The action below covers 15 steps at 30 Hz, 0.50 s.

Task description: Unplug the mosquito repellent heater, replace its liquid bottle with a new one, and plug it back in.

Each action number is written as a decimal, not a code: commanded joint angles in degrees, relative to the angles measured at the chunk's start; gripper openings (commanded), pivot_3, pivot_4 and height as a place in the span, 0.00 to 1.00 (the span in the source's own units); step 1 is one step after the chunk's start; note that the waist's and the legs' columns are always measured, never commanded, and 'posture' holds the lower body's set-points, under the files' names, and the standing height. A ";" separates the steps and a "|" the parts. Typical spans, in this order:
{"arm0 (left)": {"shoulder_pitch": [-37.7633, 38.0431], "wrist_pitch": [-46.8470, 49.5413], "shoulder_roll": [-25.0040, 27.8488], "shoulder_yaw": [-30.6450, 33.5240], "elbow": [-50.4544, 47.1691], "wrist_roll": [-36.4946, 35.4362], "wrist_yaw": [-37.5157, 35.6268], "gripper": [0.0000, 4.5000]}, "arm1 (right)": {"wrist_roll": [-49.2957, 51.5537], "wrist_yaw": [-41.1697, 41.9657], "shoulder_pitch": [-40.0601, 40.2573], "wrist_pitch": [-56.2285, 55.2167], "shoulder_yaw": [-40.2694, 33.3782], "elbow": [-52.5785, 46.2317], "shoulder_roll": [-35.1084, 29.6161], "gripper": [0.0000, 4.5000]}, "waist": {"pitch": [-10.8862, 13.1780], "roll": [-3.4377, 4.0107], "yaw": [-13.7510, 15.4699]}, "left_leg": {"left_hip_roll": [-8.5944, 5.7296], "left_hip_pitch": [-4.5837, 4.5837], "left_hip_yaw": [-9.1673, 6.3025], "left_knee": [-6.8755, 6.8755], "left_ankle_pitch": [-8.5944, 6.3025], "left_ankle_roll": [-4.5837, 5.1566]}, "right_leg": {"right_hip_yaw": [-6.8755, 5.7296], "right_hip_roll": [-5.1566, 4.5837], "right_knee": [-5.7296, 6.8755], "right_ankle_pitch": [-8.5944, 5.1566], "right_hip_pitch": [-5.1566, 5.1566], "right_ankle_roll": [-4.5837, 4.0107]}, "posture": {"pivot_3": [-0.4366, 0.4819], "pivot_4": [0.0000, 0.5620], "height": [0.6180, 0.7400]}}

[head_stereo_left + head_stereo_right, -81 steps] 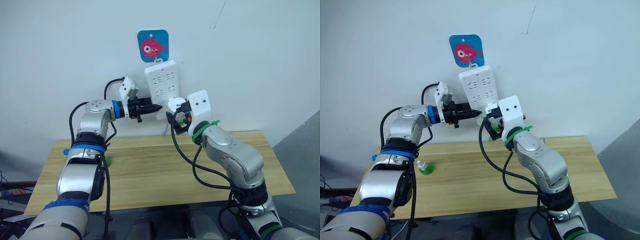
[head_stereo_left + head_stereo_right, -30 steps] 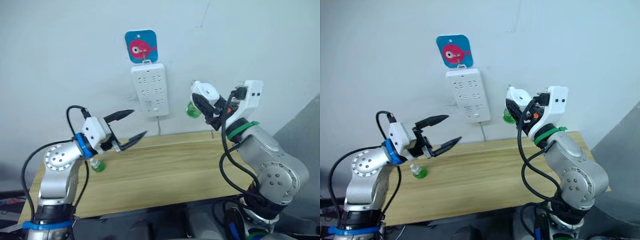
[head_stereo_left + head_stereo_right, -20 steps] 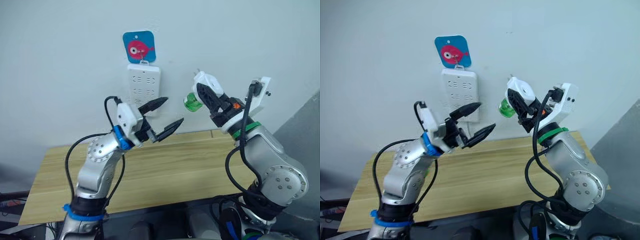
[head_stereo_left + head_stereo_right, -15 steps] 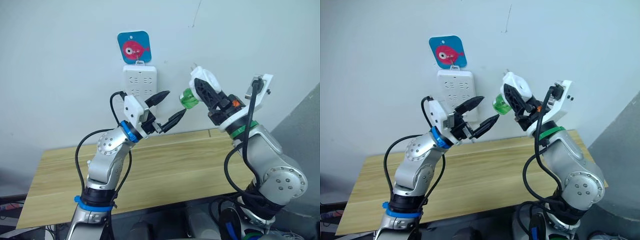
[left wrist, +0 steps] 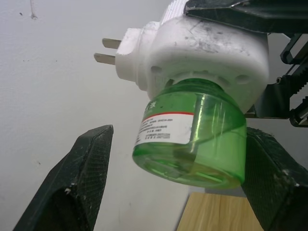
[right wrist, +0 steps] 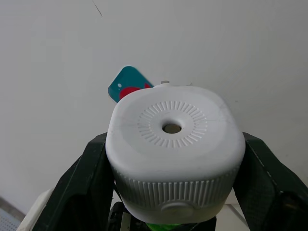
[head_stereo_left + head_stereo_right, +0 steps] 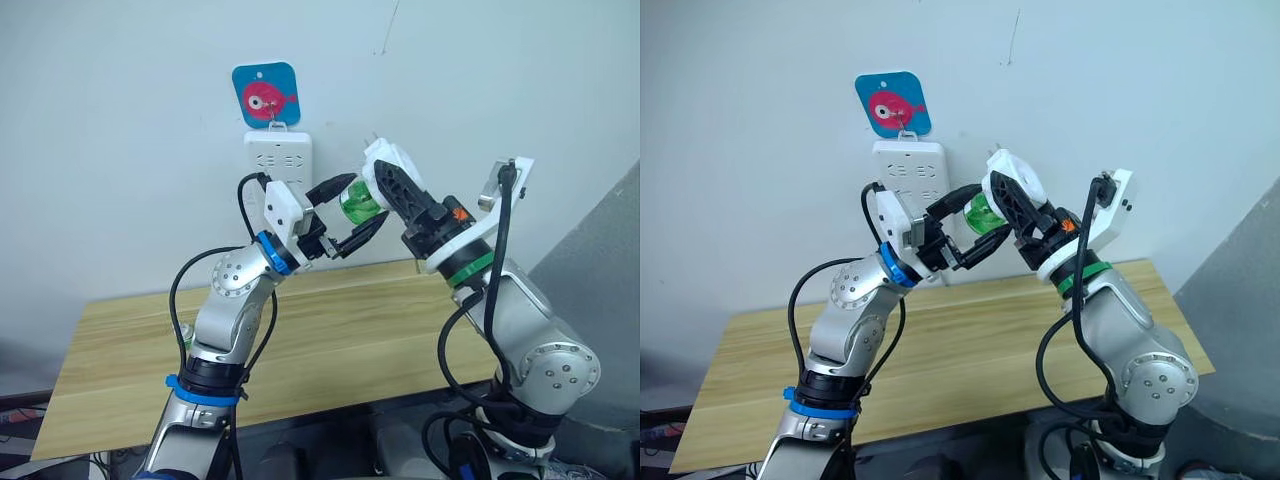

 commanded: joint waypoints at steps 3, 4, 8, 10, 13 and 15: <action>0.66 -0.30 2.27 1.40 -3.07 -2.52 -2.33 0.87 | 3.75 -1.08 0.38 -4.73 1.65 -0.53 -3.44 0.66 | 0.00 0.00 0.01 | 0.05 0.01 0.03 0.00 0.00 0.00 | 0.04 0.09 0.00 0.00 0.00 0.01 | 0.26 0.21 0.92; 0.77 0.17 2.50 1.15 -3.49 -3.13 -2.78 0.87 | 4.19 -1.21 0.53 -5.27 2.03 -0.45 -4.10 0.66 | 0.00 0.00 0.01 | 0.07 0.01 0.03 0.00 0.00 0.00 | 0.04 0.11 -0.01 -0.01 0.00 0.00 | 0.26 0.21 0.92; 0.83 0.87 2.91 0.52 -4.52 -4.47 -4.17 0.87 | 5.77 -1.83 1.10 -7.27 3.67 -0.33 -6.15 0.66 | 0.00 0.00 0.05 | 0.11 -0.01 0.02 0.00 0.00 0.00 | 0.05 0.17 -0.03 -0.01 0.00 0.00 | 0.26 0.21 0.92; 0.61 0.63 3.03 0.76 -4.35 -4.51 -4.49 0.87 | 6.19 -2.08 1.35 -8.18 4.45 -0.39 -6.99 0.66 | 0.00 0.00 0.06 | 0.12 0.00 0.04 0.00 0.00 0.00 | 0.08 0.18 -0.04 -0.01 0.00 0.01 | 0.26 0.22 0.92; 0.21 0.20 3.30 1.35 -3.80 -4.63 -5.02 0.87 | 6.70 -2.43 1.74 -9.45 5.35 -0.36 -8.19 0.66 | 0.00 0.00 0.07 | 0.14 0.00 0.04 0.00 0.00 0.00 | 0.08 0.22 -0.04 -0.01 0.00 0.00 | 0.26 0.22 0.92; 0.21 0.26 3.37 1.46 -3.84 -4.79 -5.36 0.87 | 7.10 -2.58 1.91 -10.25 5.80 -0.28 -8.95 0.66 | 0.00 0.00 0.09 | 0.15 0.00 0.04 0.00 0.00 0.00 | 0.09 0.24 -0.05 -0.02 0.00 0.01 | 0.26 0.21 0.92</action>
